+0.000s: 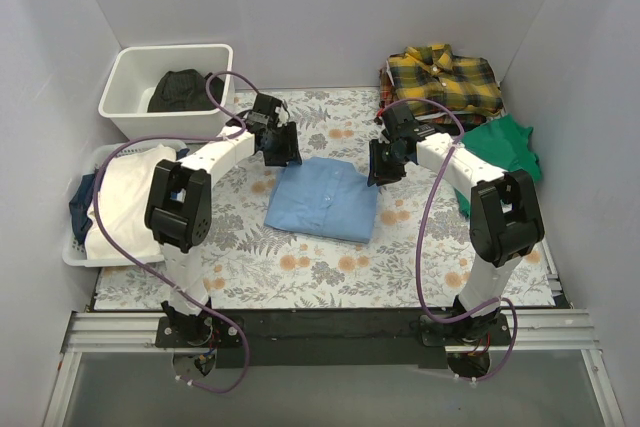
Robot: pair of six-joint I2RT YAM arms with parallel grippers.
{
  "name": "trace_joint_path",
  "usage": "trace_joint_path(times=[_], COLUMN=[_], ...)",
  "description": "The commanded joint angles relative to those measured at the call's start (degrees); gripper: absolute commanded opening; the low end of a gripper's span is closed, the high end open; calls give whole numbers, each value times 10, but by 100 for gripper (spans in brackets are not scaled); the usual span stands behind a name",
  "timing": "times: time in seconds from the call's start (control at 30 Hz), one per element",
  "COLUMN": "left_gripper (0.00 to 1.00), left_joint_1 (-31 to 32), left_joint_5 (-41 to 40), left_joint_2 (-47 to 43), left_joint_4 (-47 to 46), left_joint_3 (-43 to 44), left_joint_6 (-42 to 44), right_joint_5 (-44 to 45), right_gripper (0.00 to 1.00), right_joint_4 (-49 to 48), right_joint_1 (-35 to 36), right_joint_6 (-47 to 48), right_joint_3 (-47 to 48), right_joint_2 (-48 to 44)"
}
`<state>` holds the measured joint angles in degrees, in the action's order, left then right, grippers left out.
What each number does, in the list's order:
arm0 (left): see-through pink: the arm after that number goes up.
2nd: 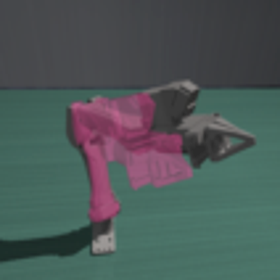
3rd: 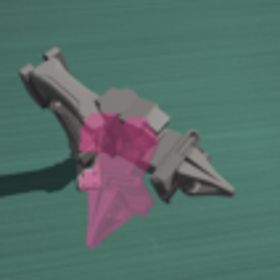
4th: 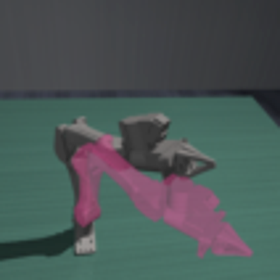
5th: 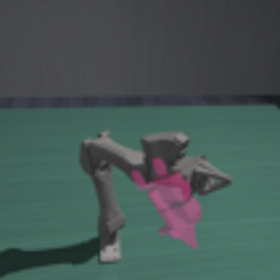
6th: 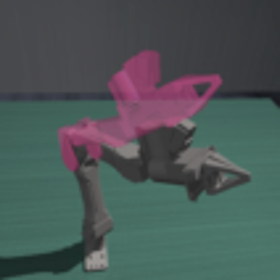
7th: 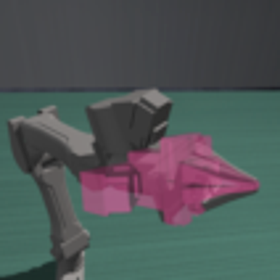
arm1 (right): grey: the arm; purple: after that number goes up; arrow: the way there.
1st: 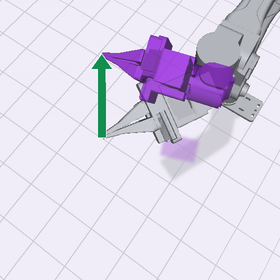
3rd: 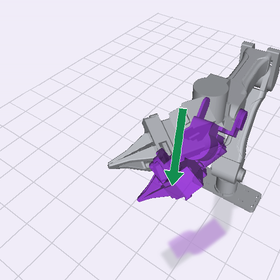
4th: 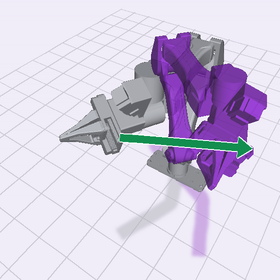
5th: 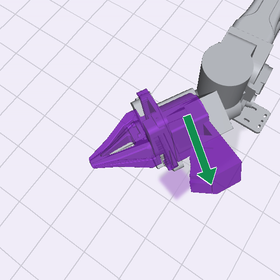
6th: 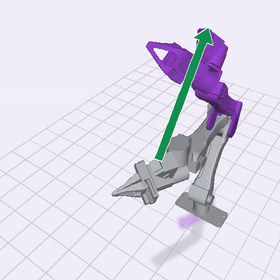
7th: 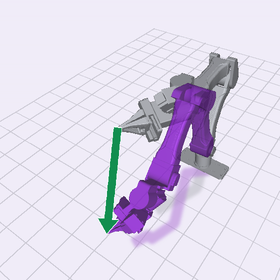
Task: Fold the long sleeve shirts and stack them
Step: Fold the shirt
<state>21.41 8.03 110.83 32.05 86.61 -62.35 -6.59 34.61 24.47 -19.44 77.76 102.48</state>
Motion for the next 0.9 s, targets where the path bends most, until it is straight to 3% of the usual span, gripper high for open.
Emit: trace_joint_path(times=[0.0,0.13,0.17,0.27,0.67,0.87], left_gripper=[43,28,15,0,0,0], left_joint_1=[-5,-5,-6,-6,-8,-19], left_joint_5=[21,21,19,9,-15,-64], left_joint_2=[13,12,11,3,-104,-115], left_joint_4=[0,2,3,8,-12,-31], left_joint_3=[10,11,12,18,-7,-42], left_joint_6=[5,5,5,1,-10,-32], right_joint_5=[-4,-4,-4,-11,-42,-51], right_gripper=[37,37,37,36,36,36], right_joint_4=[-2,-1,-2,-2,-14,-22], right_joint_1=[-2,-1,-1,-1,3,11], right_joint_6=[-5,-4,-4,-3,13,17], right_joint_3=[0,5,6,6,24,47], right_joint_2=[-6,-3,-3,-1,3,25])
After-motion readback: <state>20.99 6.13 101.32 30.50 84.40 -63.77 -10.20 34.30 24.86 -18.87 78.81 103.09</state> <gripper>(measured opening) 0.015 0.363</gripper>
